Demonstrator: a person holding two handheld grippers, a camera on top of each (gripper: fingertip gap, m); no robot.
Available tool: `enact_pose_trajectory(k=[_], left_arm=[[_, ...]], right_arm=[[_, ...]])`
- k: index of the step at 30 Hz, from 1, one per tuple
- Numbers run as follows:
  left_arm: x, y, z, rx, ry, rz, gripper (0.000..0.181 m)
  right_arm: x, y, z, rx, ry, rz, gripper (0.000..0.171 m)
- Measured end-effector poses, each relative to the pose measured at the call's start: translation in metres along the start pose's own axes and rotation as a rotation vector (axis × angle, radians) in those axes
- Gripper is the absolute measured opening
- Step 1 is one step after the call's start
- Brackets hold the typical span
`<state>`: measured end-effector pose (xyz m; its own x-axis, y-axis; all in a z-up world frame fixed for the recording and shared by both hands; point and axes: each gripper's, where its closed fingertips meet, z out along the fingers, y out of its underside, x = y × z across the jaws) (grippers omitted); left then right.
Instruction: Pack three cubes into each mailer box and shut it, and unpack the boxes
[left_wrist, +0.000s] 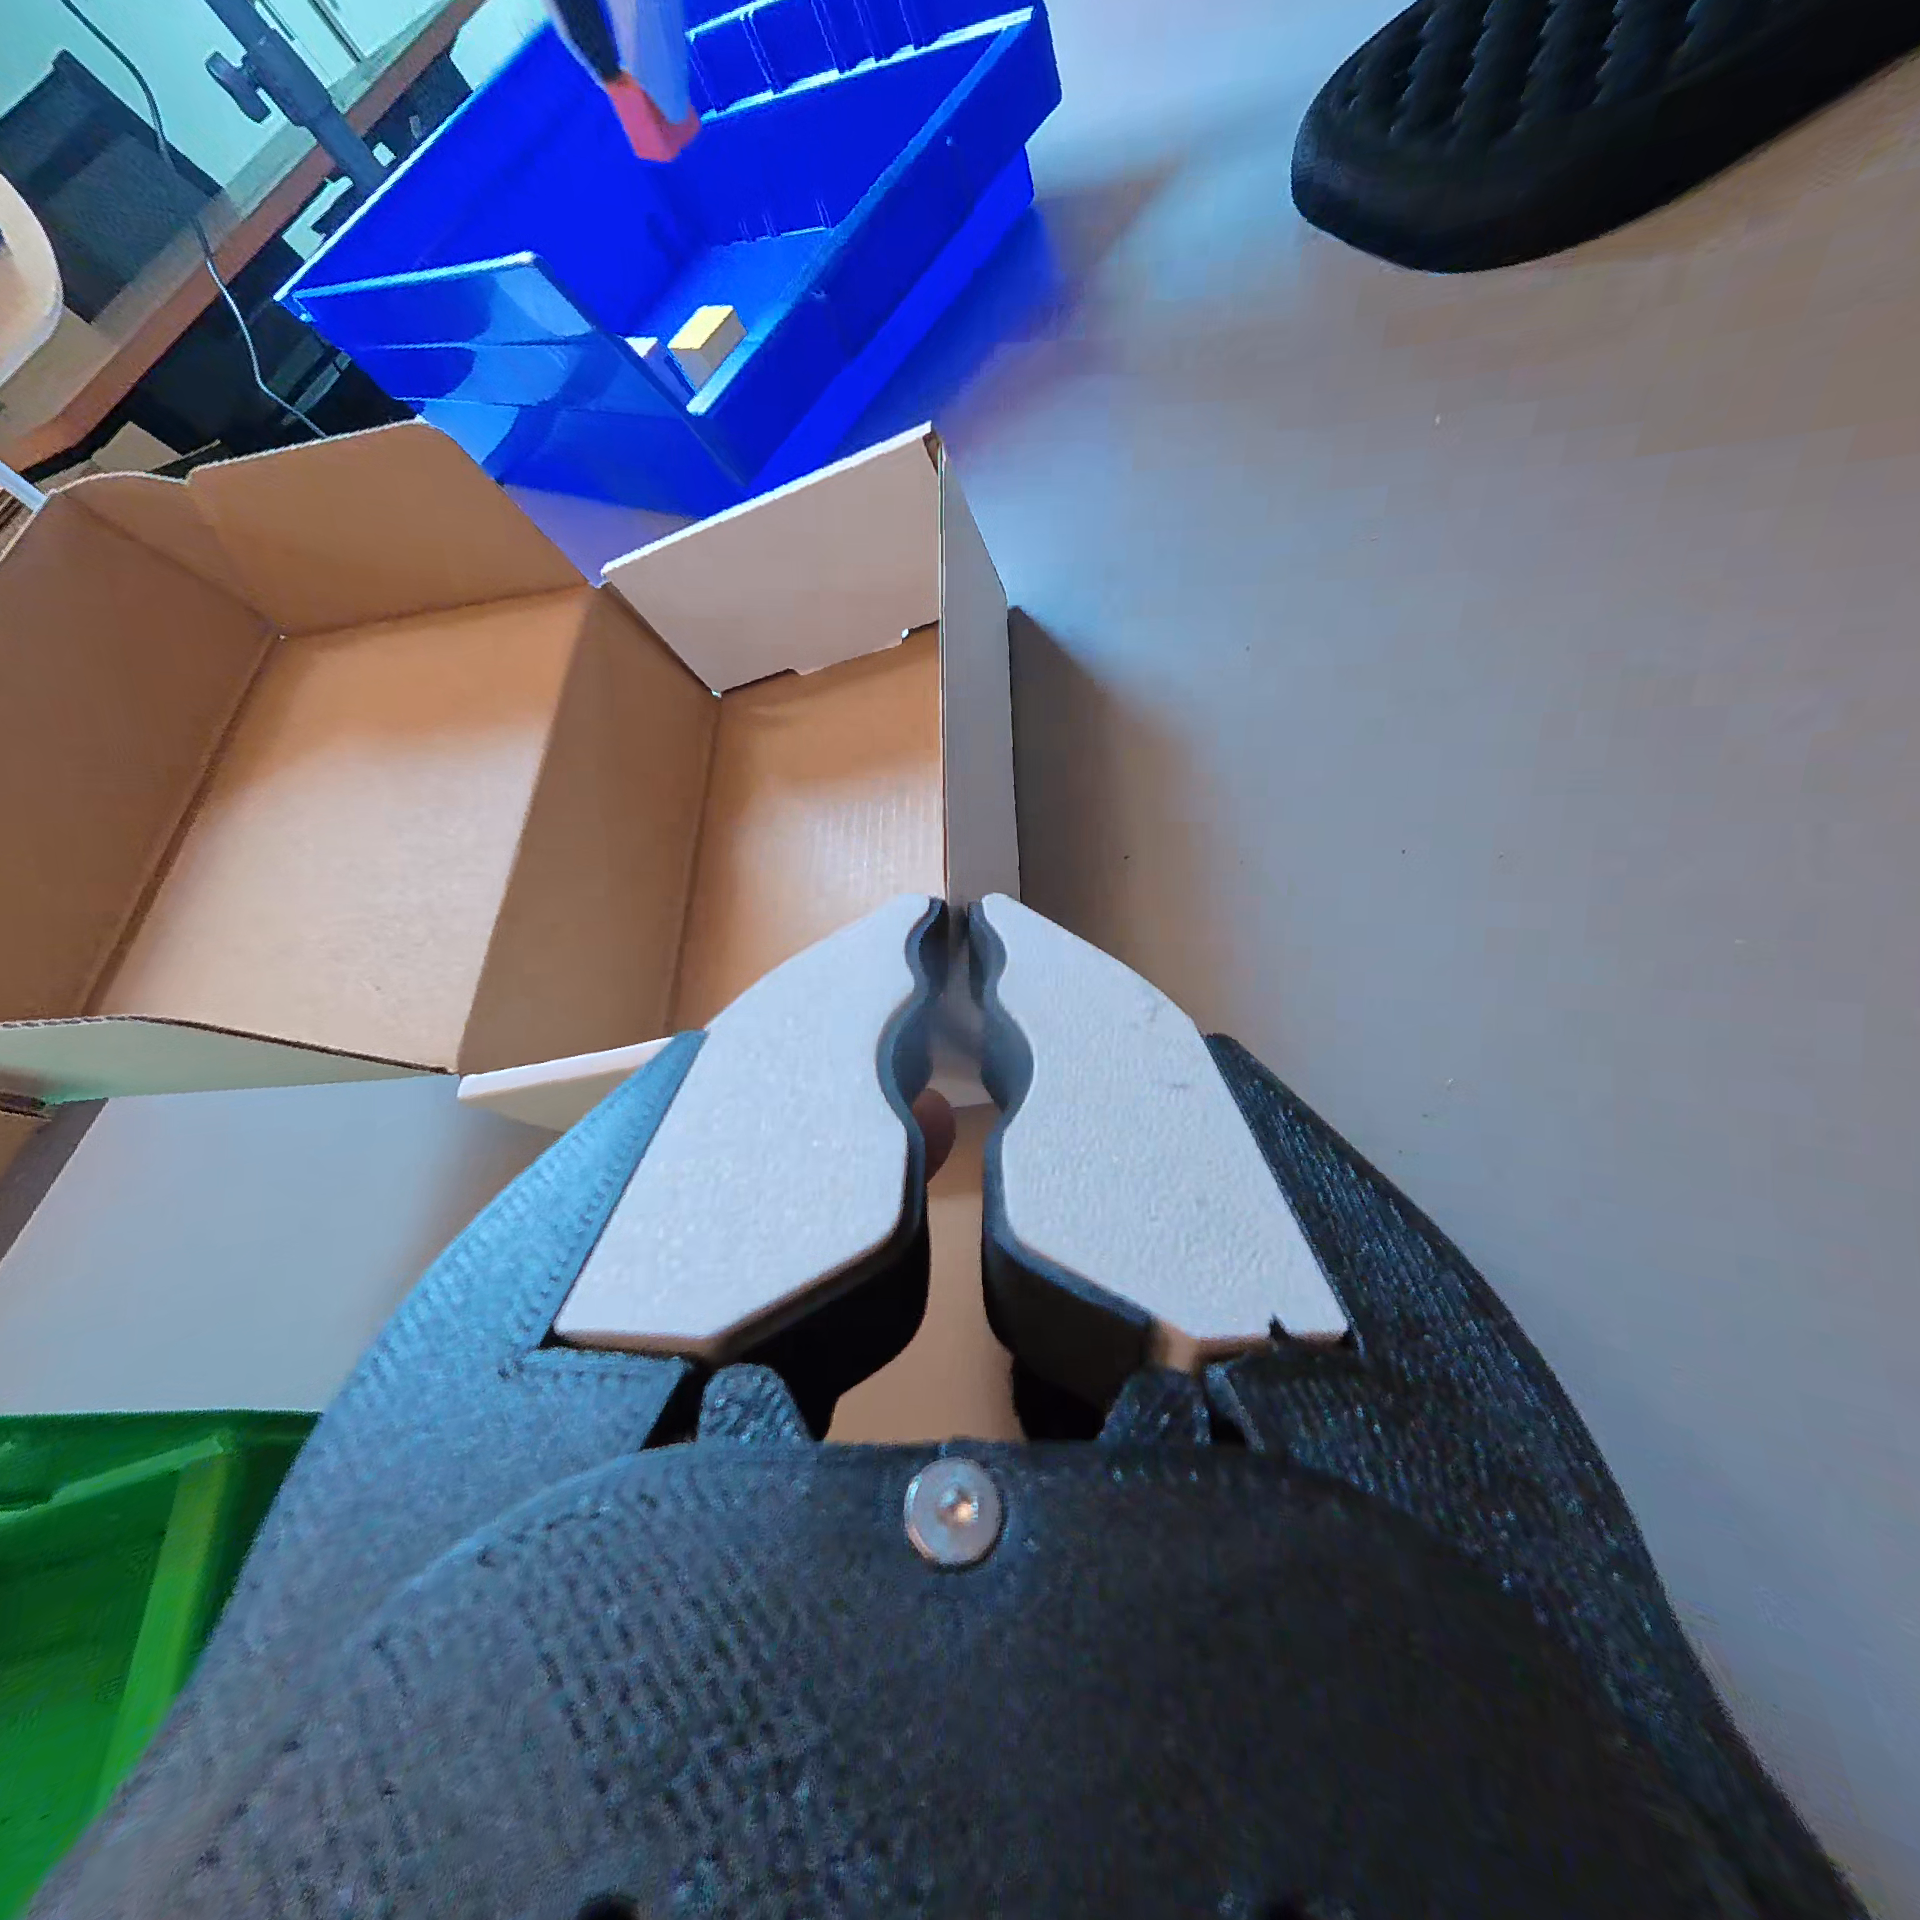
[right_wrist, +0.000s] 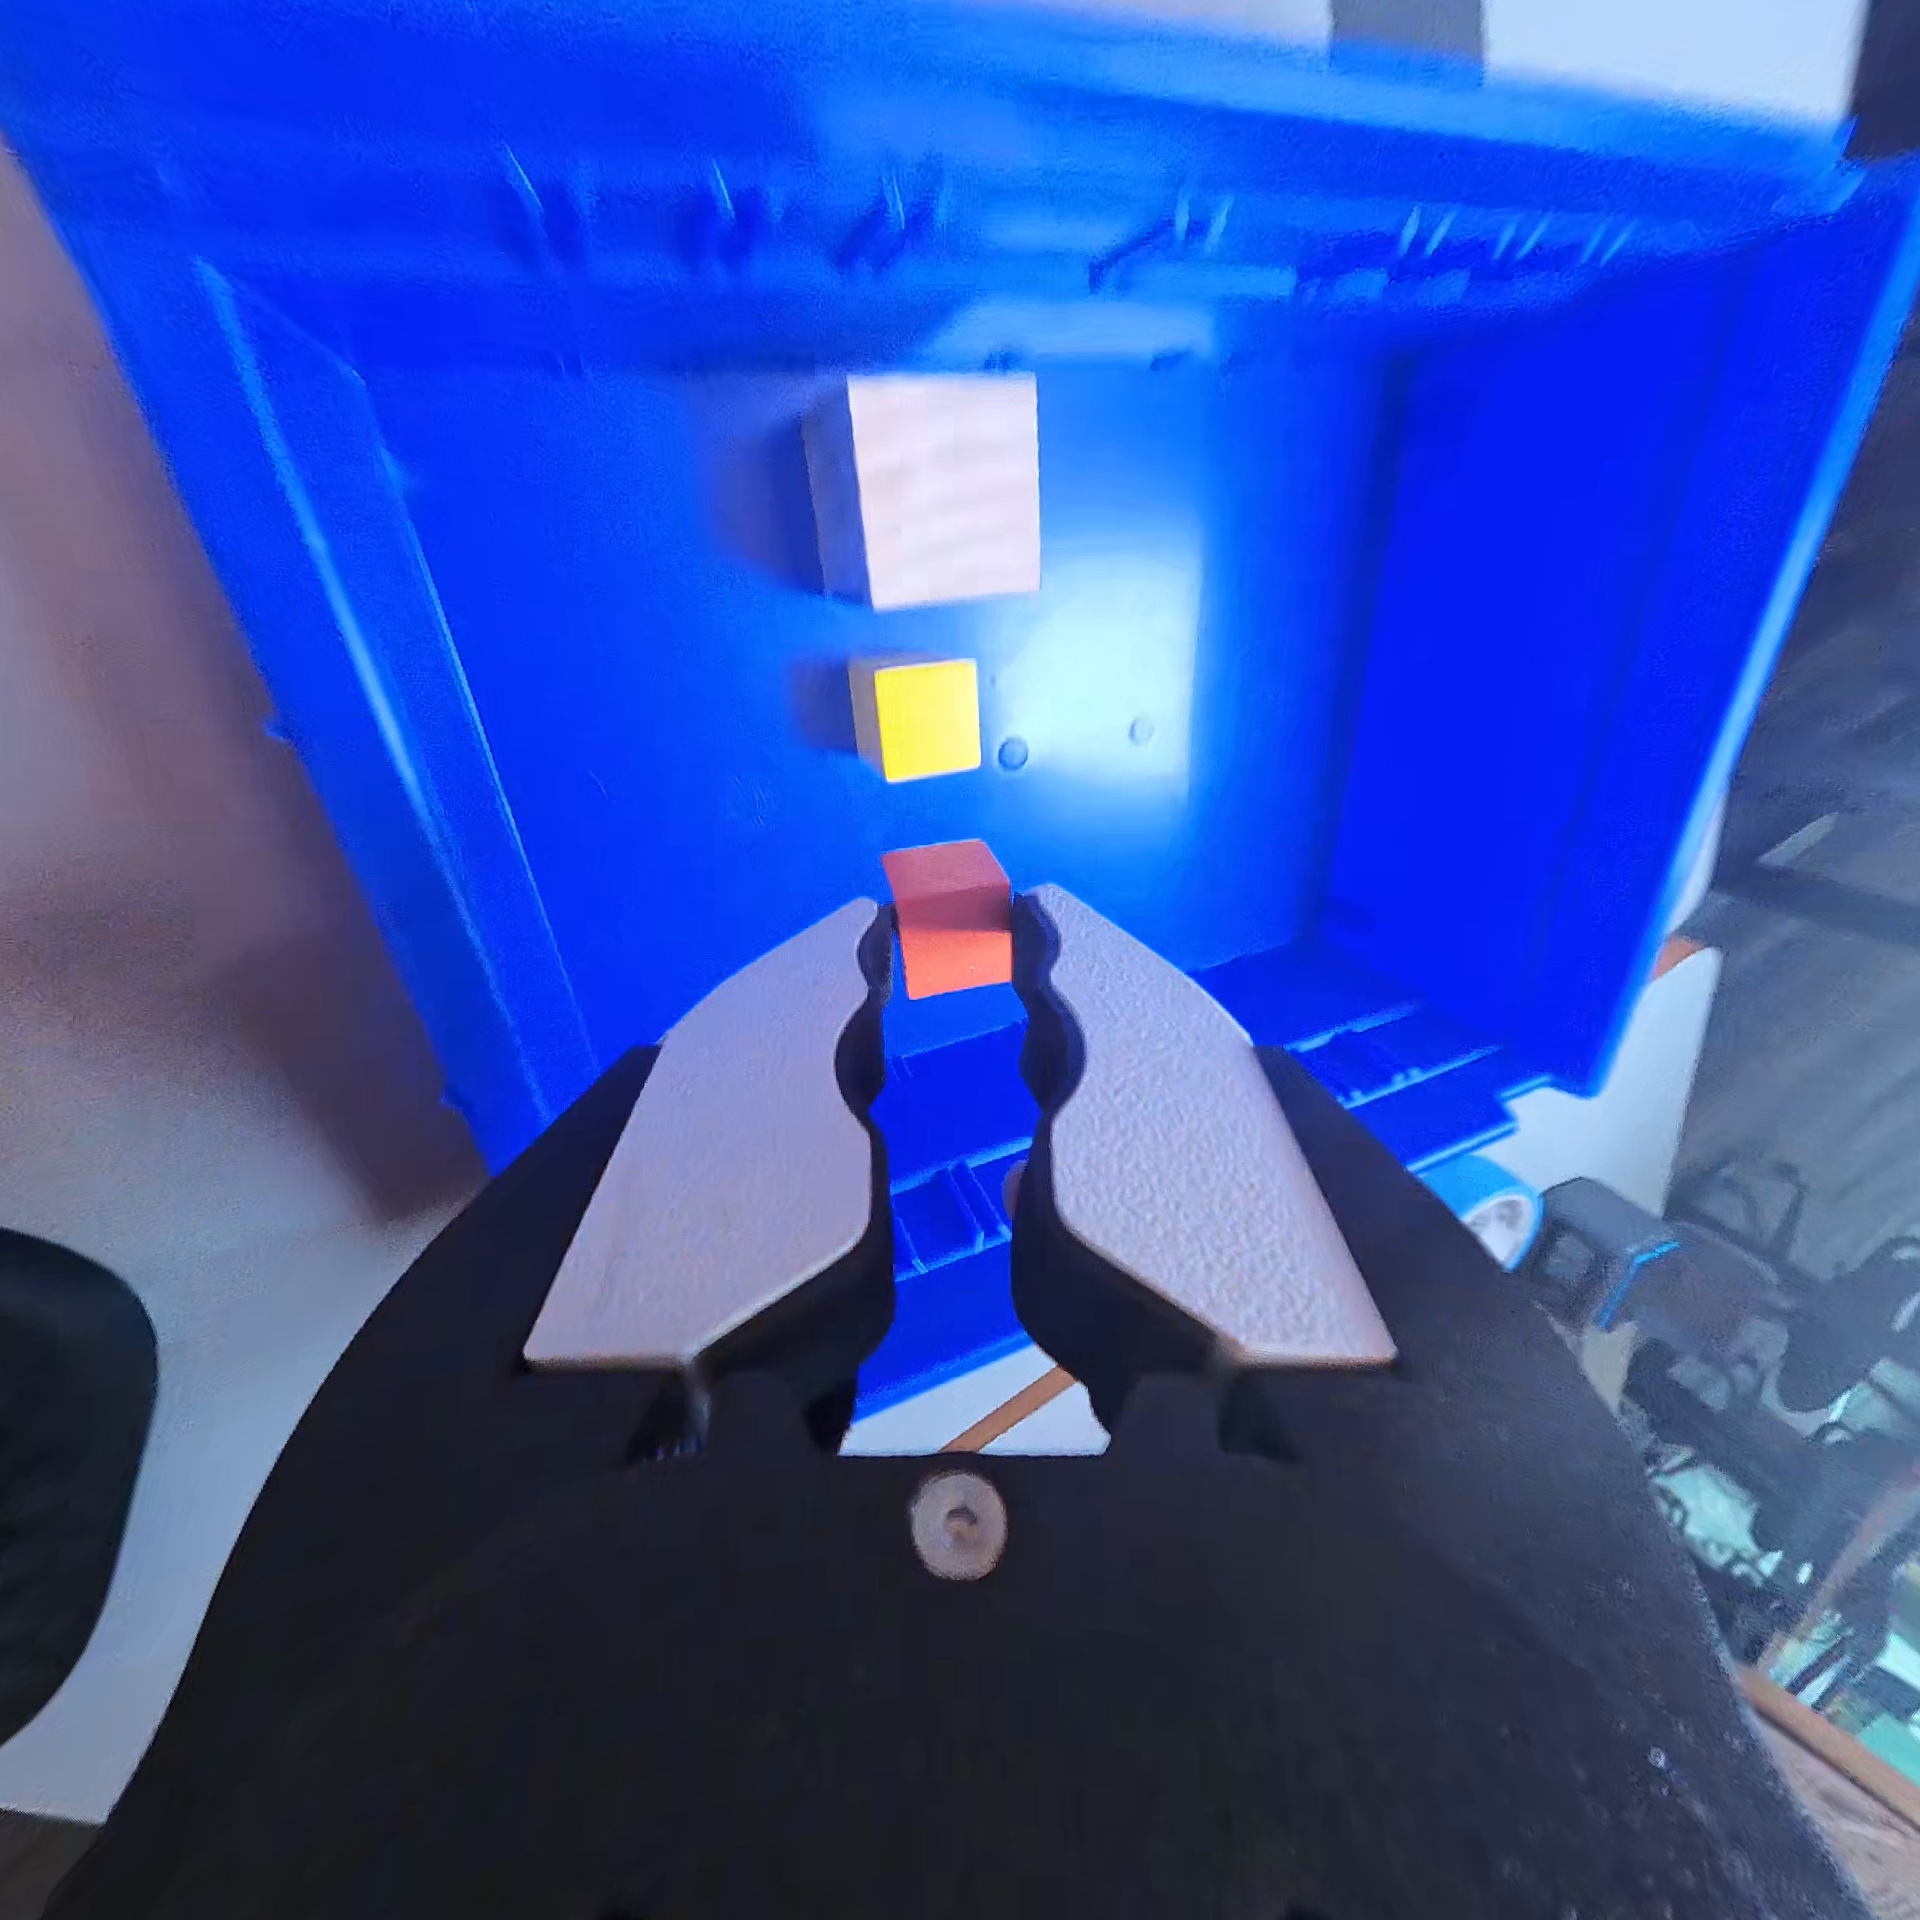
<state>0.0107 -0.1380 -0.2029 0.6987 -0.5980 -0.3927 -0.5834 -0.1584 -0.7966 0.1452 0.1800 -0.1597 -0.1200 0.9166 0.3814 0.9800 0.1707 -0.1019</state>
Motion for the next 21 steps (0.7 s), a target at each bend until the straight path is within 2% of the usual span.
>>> enact_pose_trajectory(k=[6, 21], left_arm=[[0.0, 0.0, 0.0, 0.003, 0.005, -0.006, 0.003], [0.0, 0.001, -0.001, 0.002, -0.003, 0.011, 0.003]], right_arm=[[-0.002, 0.024, 0.031, -0.084, -0.053, 0.013, 0.022], [-0.016, 0.022, 0.061, -0.136, -0.106, -0.015, 0.022]])
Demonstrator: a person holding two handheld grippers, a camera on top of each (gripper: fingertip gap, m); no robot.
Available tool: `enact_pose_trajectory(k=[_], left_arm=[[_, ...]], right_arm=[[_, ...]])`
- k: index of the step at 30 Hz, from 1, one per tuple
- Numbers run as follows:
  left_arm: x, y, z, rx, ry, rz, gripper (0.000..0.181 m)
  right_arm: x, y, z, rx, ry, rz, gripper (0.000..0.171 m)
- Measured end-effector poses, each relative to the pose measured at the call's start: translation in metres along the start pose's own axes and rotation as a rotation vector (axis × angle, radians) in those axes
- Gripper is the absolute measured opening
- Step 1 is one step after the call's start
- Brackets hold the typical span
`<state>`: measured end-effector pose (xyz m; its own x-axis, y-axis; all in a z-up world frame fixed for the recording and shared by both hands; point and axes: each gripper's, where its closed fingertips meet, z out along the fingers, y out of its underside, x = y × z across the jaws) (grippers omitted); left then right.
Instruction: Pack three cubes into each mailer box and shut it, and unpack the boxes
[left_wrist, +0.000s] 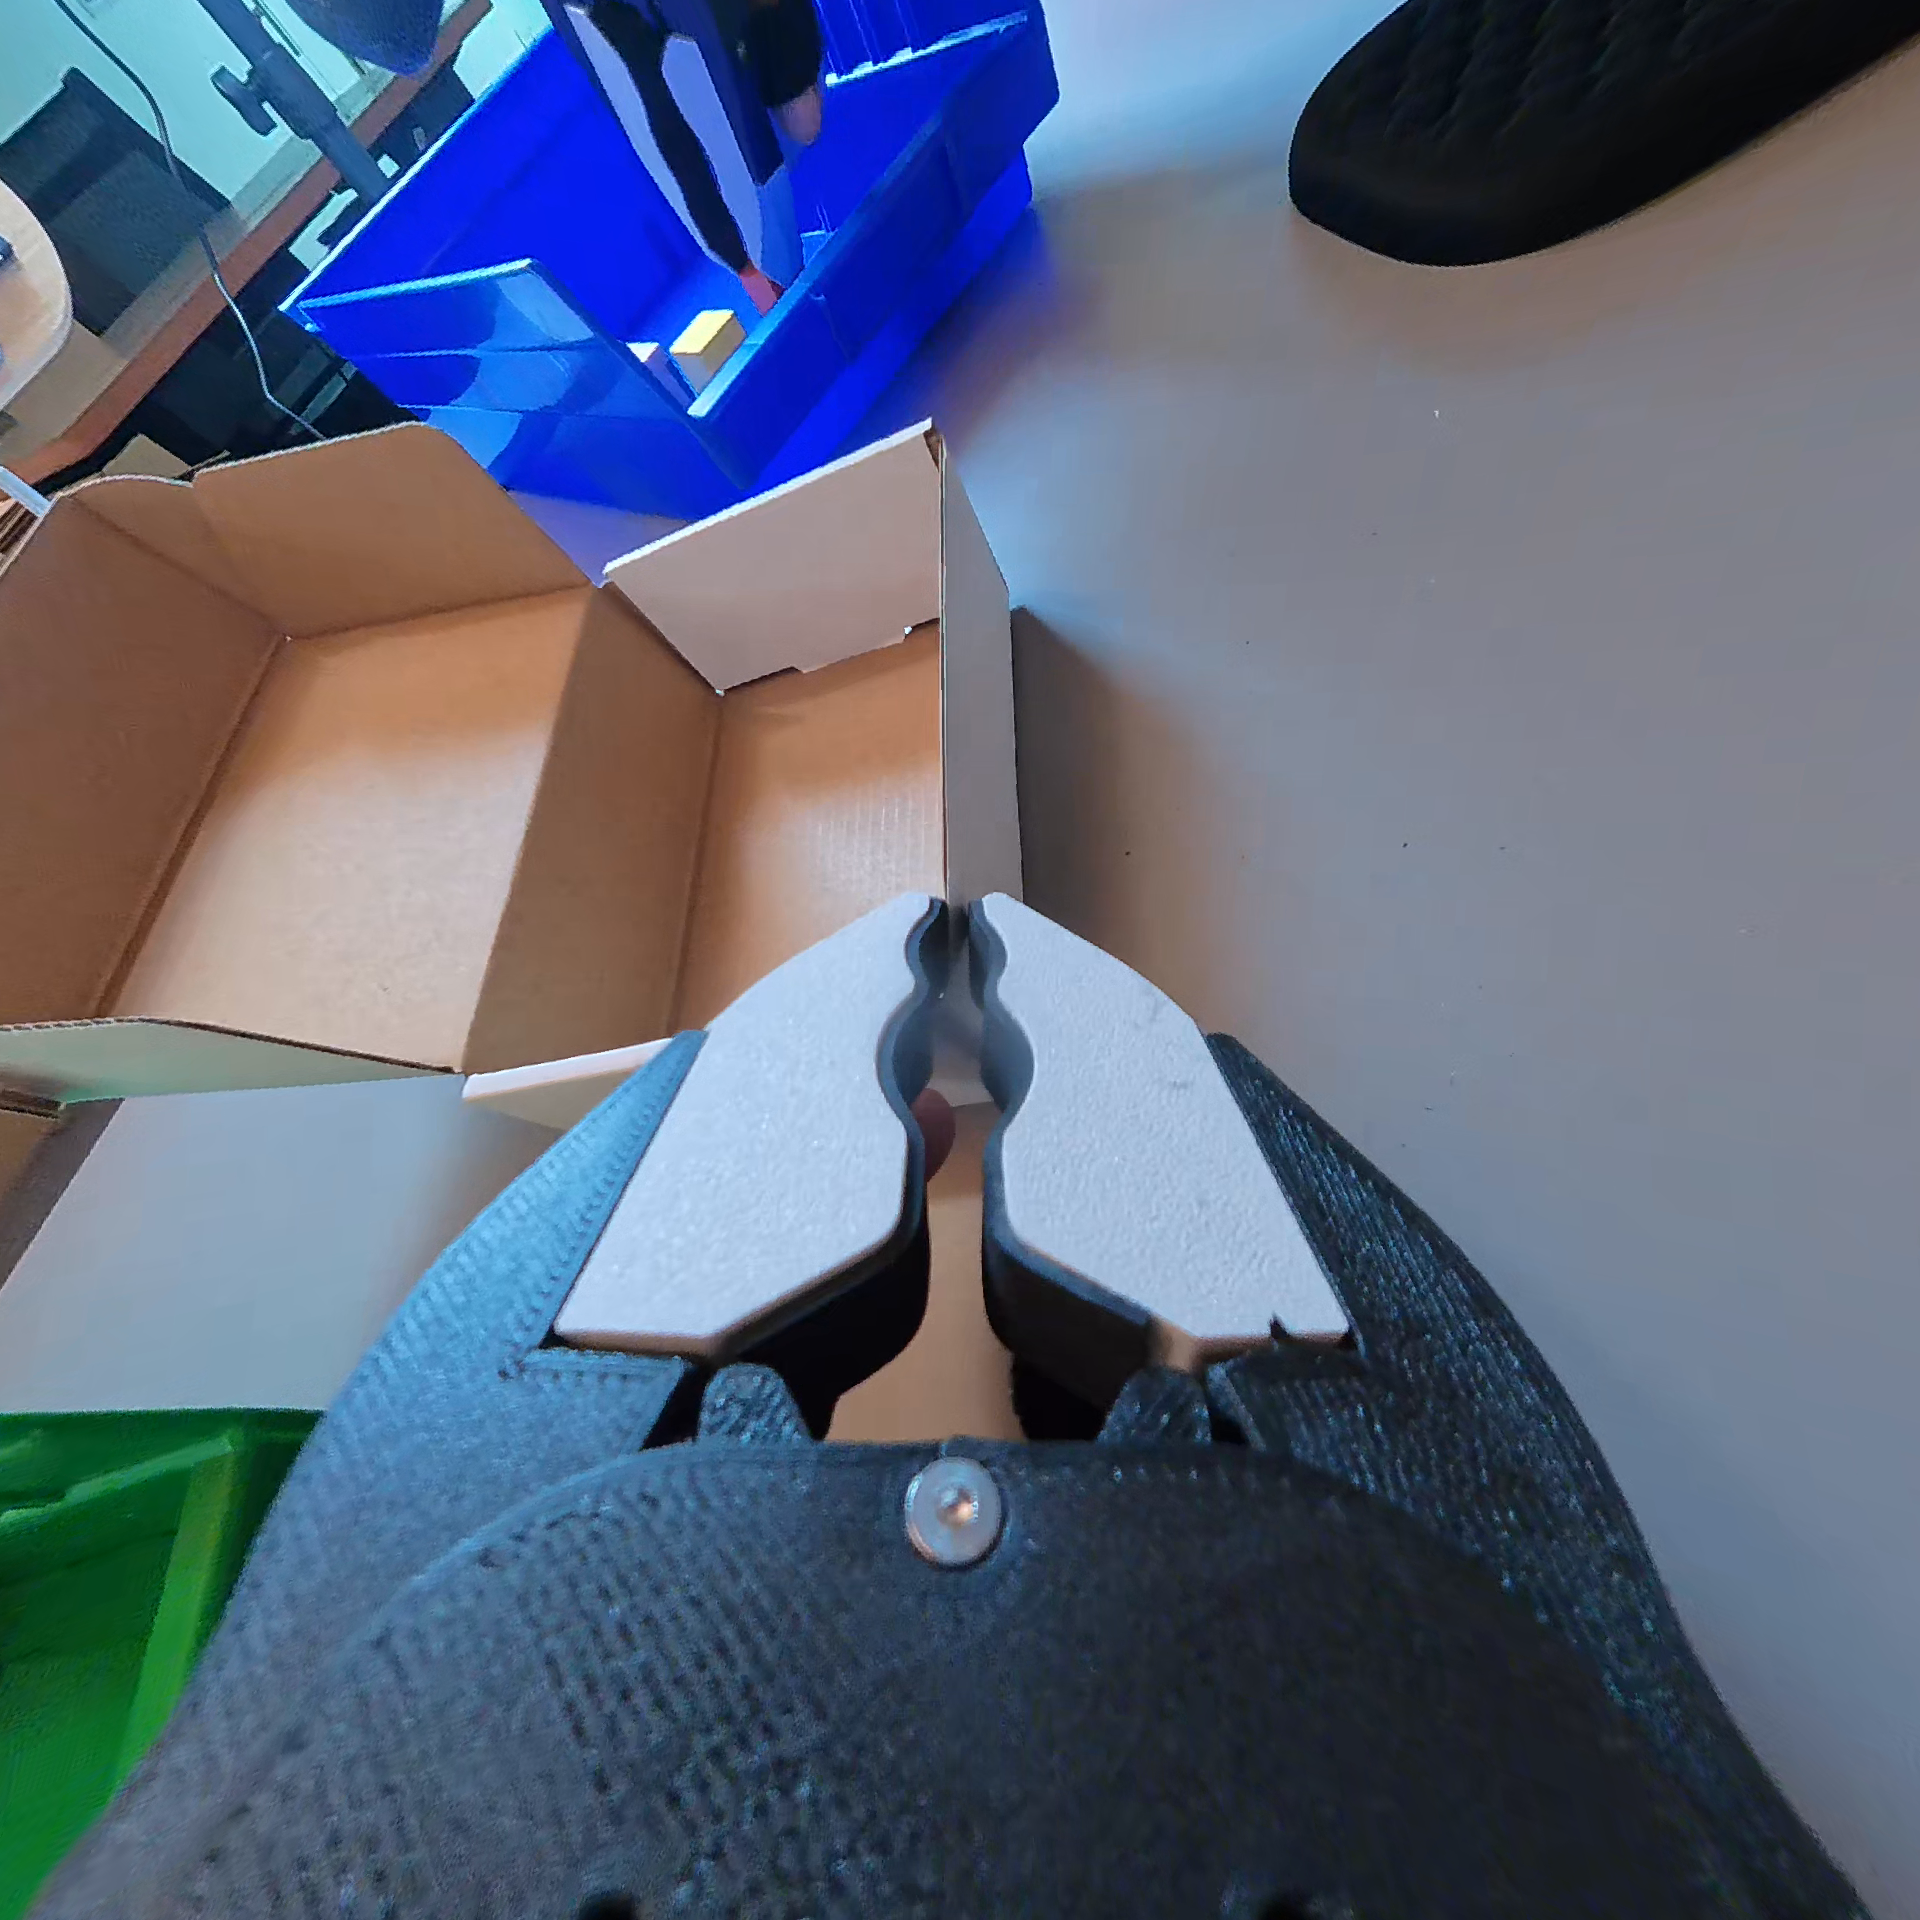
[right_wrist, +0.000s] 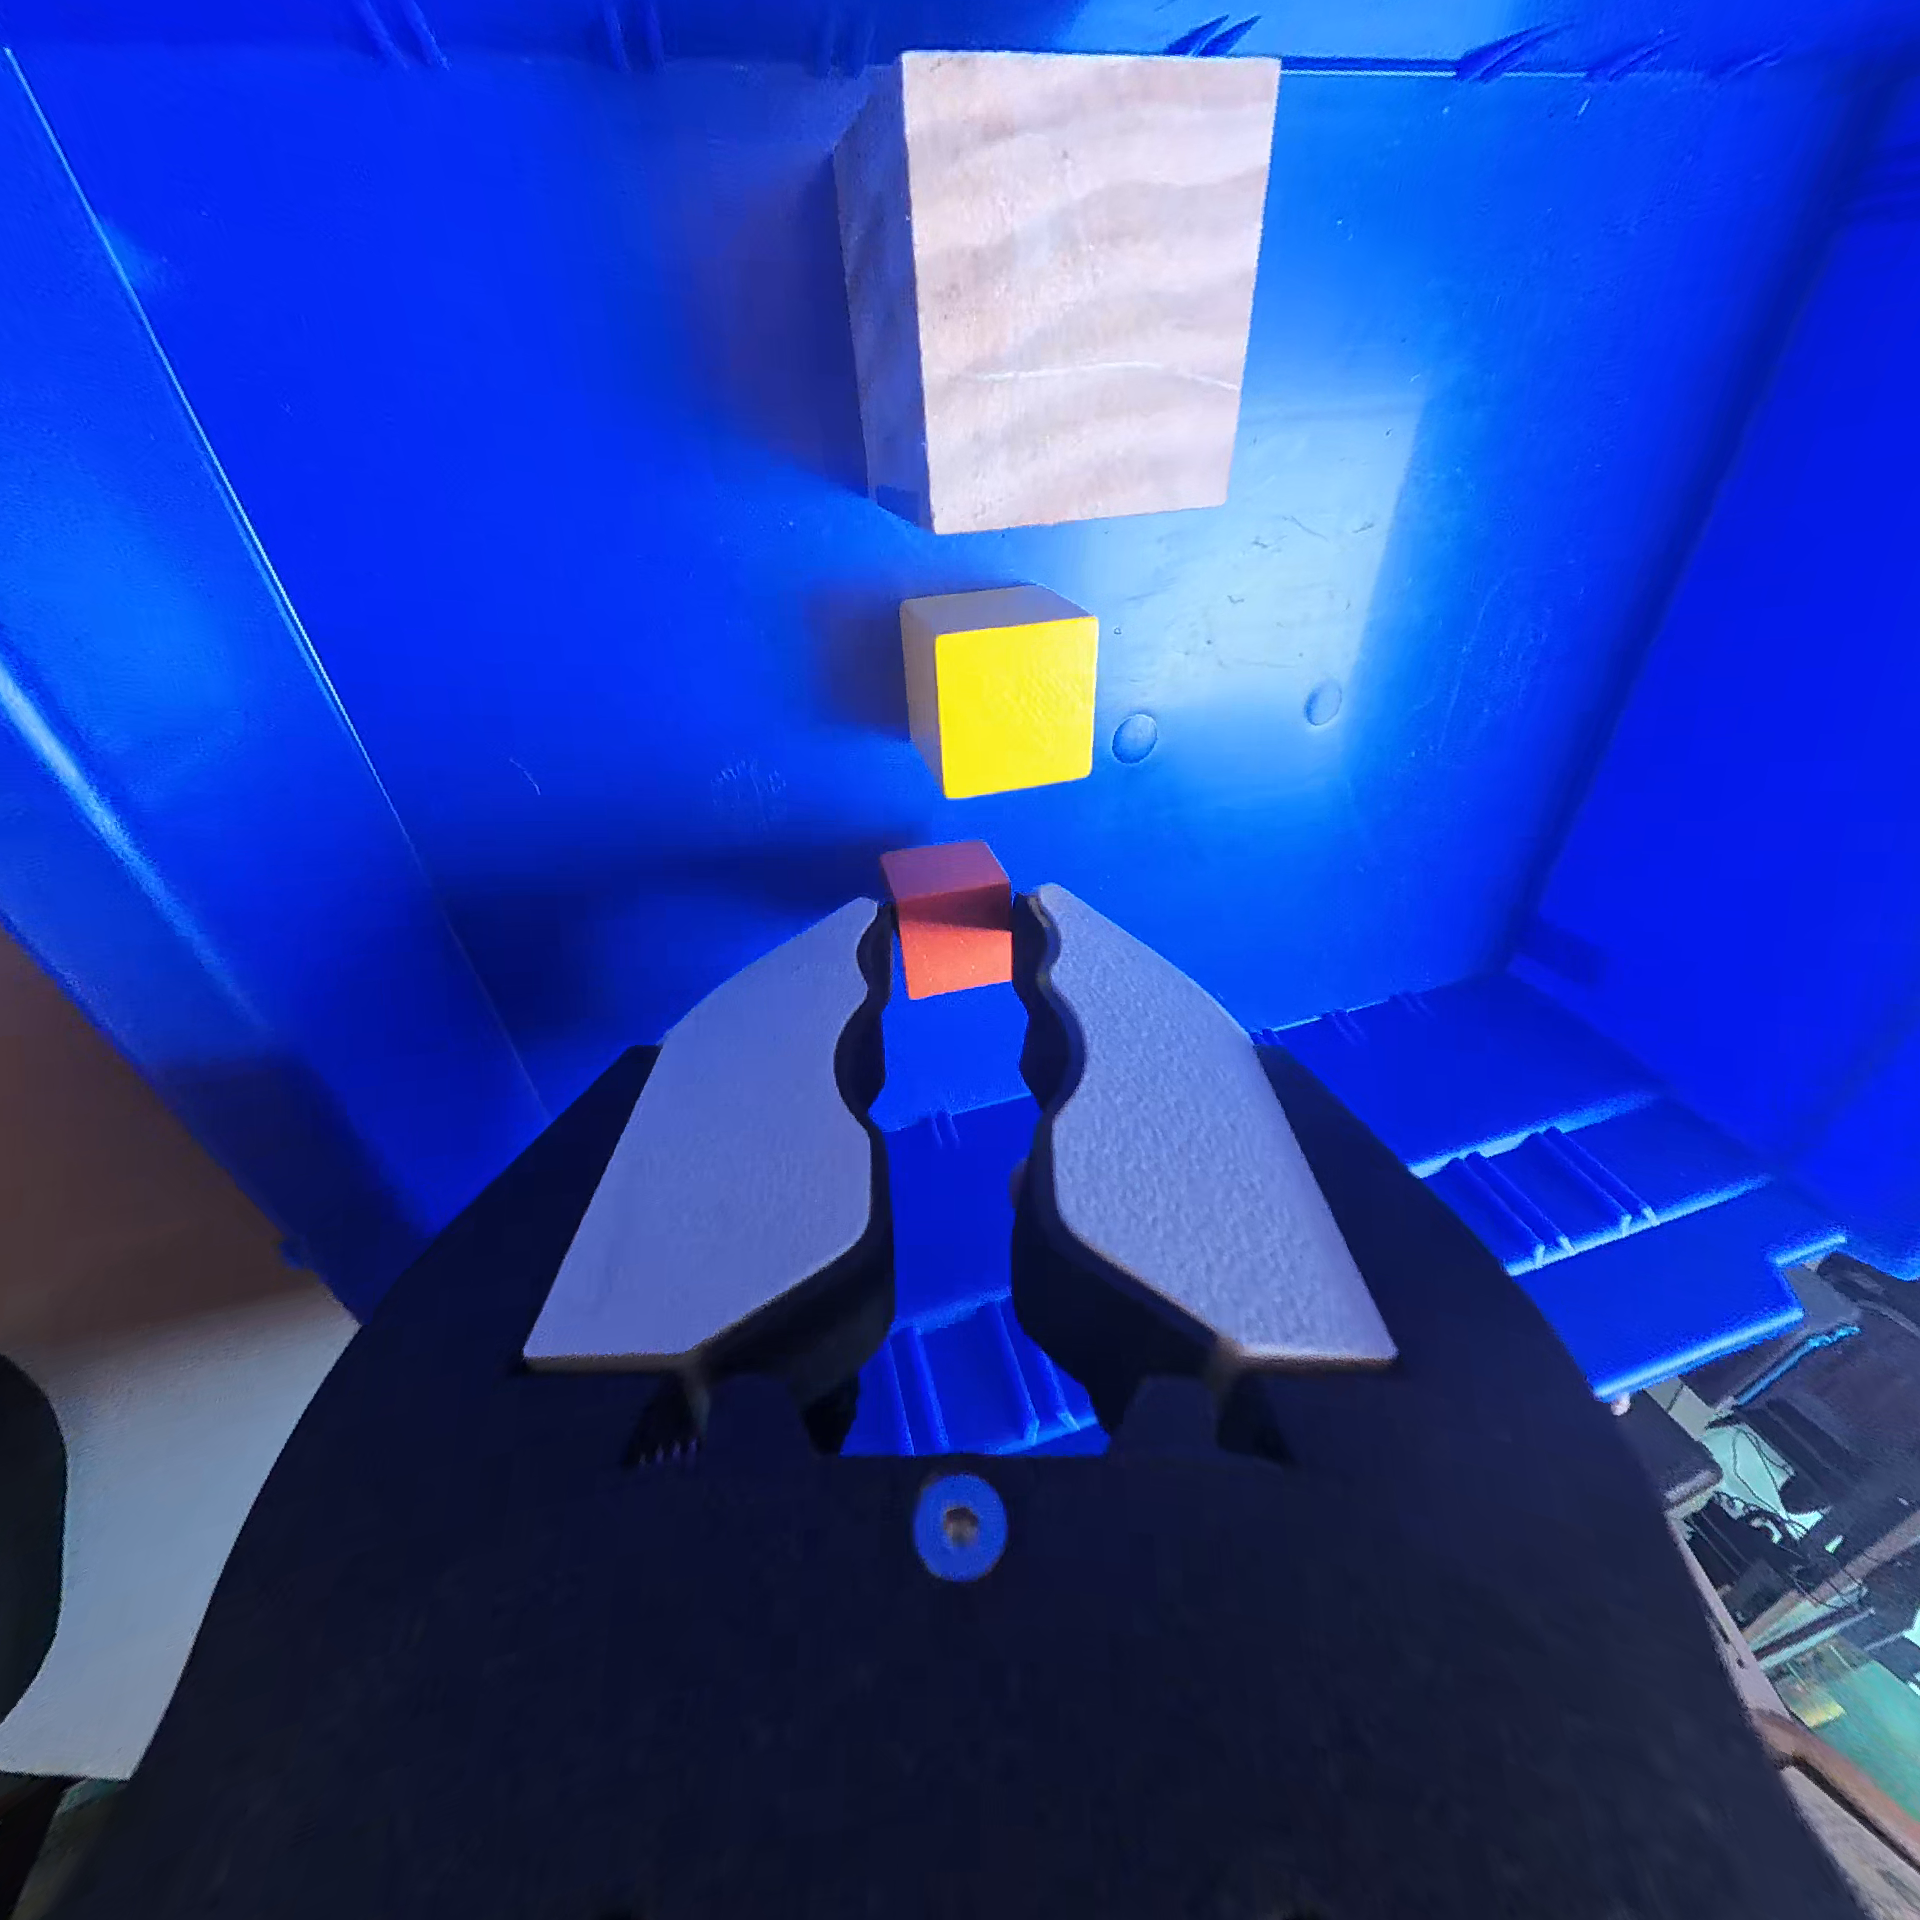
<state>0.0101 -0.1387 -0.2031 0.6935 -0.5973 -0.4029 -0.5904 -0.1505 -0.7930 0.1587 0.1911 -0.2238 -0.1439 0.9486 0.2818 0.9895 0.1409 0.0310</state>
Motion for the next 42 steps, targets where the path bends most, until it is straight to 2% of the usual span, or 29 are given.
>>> enact_pose_trajectory(k=[17, 21, 27, 31, 36, 42], left_arm=[[-0.001, 0.001, -0.002, -0.002, -0.002, 0.016, 0.004], [-0.001, 0.001, -0.002, -0.001, -0.003, 0.015, 0.004], [0.0, 0.001, -0.002, -0.001, -0.001, 0.014, 0.004], [0.0, 0.001, -0.002, -0.001, -0.004, 0.017, 0.004], [-0.004, 0.004, -0.004, -0.008, -0.011, 0.027, 0.004], [-0.012, 0.009, -0.006, -0.023, -0.047, 0.033, 0.005]], right_arm=[[0.007, 0.002, 0.011, 0.018, 0.017, 0.02, 0.022], [0.013, -0.002, 0.004, 0.047, 0.053, 0.031, 0.026], [0.017, -0.026, -0.038, 0.236, 0.216, 0.035, 0.032], [-0.002, -0.041, -0.06, 0.356, 0.284, 0.029, 0.033], [-0.042, -0.055, -0.08, 0.525, 0.285, 0.034, 0.034], [-0.096, -0.066, -0.082, 0.701, 0.232, 0.075, 0.036]])
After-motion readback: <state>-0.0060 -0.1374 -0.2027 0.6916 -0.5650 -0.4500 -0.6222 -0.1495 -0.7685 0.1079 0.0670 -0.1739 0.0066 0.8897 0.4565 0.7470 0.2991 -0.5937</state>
